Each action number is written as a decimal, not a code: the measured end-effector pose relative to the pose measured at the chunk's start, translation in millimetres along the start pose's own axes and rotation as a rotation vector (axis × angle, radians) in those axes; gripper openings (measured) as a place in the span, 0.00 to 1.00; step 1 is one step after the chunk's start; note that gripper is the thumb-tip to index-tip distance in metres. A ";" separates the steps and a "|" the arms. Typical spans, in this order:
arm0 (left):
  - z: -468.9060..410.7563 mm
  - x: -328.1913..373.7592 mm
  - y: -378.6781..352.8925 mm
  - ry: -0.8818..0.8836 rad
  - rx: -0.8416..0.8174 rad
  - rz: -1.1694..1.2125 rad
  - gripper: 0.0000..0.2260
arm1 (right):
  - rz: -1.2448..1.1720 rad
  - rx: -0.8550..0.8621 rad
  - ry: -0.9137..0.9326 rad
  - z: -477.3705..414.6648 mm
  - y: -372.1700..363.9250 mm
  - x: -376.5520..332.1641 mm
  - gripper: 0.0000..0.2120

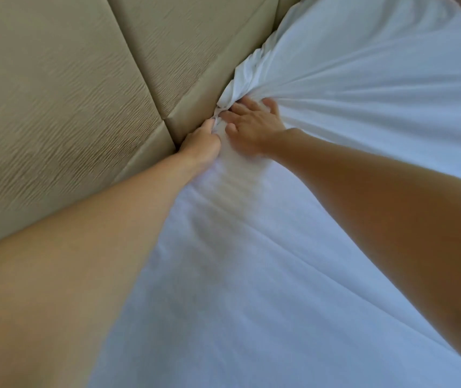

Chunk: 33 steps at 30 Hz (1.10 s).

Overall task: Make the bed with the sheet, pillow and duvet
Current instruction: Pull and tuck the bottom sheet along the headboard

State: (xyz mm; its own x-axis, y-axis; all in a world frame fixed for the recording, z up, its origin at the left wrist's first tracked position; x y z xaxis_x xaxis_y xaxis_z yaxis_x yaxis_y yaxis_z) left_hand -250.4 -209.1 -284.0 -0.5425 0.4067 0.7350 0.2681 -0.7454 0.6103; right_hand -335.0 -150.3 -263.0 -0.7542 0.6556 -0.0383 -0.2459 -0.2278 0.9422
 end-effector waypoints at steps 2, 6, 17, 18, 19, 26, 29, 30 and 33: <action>0.8 0.4 -1.7 0.007 -0.014 0.008 0.23 | 0.000 -0.054 -0.022 -3.2 2.7 -4.5 0.23; 46.0 15.4 -7.1 -0.297 0.224 -0.333 0.19 | -0.079 0.029 0.001 11.4 2.2 -0.1 0.22; 29.7 15.9 -9.7 -0.285 -0.003 -0.363 0.23 | -0.103 0.167 -0.021 13.0 -9.1 7.2 0.26; 27.7 15.0 -9.1 -0.253 -0.002 -0.315 0.23 | -0.107 0.160 -0.020 10.8 -9.0 7.7 0.26; 26.0 15.4 -7.6 -0.215 -0.005 -0.267 0.23 | -0.114 0.155 -0.017 8.4 -8.7 7.9 0.25; 7.0 13.2 1.6 0.057 -0.030 -0.108 0.16 | -0.093 0.177 0.023 -8.5 -0.6 5.7 0.23; 4.7 10.7 -1.3 0.111 -0.049 -0.049 0.18 | -0.085 0.167 0.015 -20.1 5.0 2.4 0.19; 3.8 9.5 -1.5 0.124 -0.054 -0.039 0.18 | -0.071 0.156 0.009 -24.0 6.1 0.5 0.19; 3.6 10.8 -3.8 0.060 -0.053 -0.073 0.17 | -0.046 0.174 0.008 -27.8 7.5 -2.4 0.19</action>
State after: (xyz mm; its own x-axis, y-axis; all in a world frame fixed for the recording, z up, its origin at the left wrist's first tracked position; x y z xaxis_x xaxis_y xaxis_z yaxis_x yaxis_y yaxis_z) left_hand -254.3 -200.0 -277.4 -0.6064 0.4298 0.6690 0.1842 -0.7425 0.6440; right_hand -351.9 -173.6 -265.1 -0.7495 0.6566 -0.0847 -0.1719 -0.0695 0.9827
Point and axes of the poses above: each hand's wrist, its own z-axis away from the middle knuckle, its own y-axis out of the back of the hand, x = y × z, the point moved 6 cm from there along -z, towards the middle knuckle, and after that the axes turned 14 degrees about -y, right-handed, at the moved point
